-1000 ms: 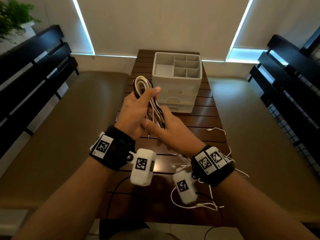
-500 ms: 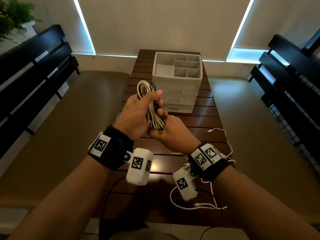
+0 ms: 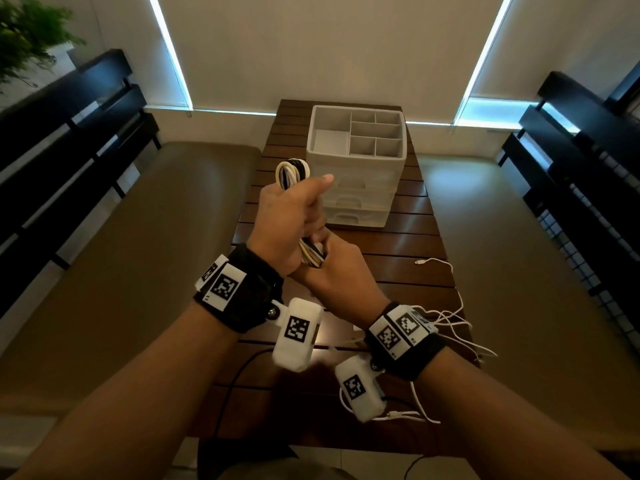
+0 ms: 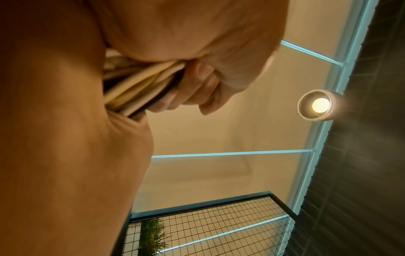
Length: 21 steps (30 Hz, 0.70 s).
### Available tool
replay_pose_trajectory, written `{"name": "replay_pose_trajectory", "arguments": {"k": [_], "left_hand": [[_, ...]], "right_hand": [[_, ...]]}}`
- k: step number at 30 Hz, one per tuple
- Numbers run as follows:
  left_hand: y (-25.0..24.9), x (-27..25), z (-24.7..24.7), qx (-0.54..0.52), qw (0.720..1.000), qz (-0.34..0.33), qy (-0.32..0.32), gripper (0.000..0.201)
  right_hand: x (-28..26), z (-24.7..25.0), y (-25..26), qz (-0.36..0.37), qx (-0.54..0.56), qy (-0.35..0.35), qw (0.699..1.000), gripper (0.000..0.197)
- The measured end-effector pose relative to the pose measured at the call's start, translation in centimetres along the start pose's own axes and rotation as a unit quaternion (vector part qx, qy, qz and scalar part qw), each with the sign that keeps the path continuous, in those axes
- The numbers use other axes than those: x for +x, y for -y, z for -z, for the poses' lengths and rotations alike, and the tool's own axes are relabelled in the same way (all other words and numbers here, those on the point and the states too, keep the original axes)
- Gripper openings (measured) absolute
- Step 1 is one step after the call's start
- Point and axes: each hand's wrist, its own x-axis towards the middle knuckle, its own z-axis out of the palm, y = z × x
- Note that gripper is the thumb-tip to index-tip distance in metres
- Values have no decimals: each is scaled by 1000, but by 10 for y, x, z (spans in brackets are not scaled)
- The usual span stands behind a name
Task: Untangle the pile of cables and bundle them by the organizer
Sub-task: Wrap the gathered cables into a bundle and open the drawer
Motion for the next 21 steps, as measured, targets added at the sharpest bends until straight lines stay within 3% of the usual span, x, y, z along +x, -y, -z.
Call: {"name": "replay_pose_trajectory", "arguments": {"k": [3,5,9,12,16,18,21], "left_hand": [[6,-3,5,-2,1000,28,0,47],[11,-5,8,39,999,16,-10,45],[24,-6,10,120,992,5,-29,38],[33,-6,5,157,987,1,-21,35],[35,-10,-1,188,982,-31,8,17],[35,-11,0,192,980,-41,15,13],[38,-8,5,193,981,-21,0,16]], "right_hand": [[-1,15,1,-65,48,126,989,34],[2,37,0,-43,50,173,983,40],[17,74,30,55,80,28,995,37],[38,68,57,92,-81,18,992,41],[55,57,64,134,-381,44,914,52],[58,57,62,114,-428,60,894,56],[60,49,57,128,-413,47,901,46]]}}
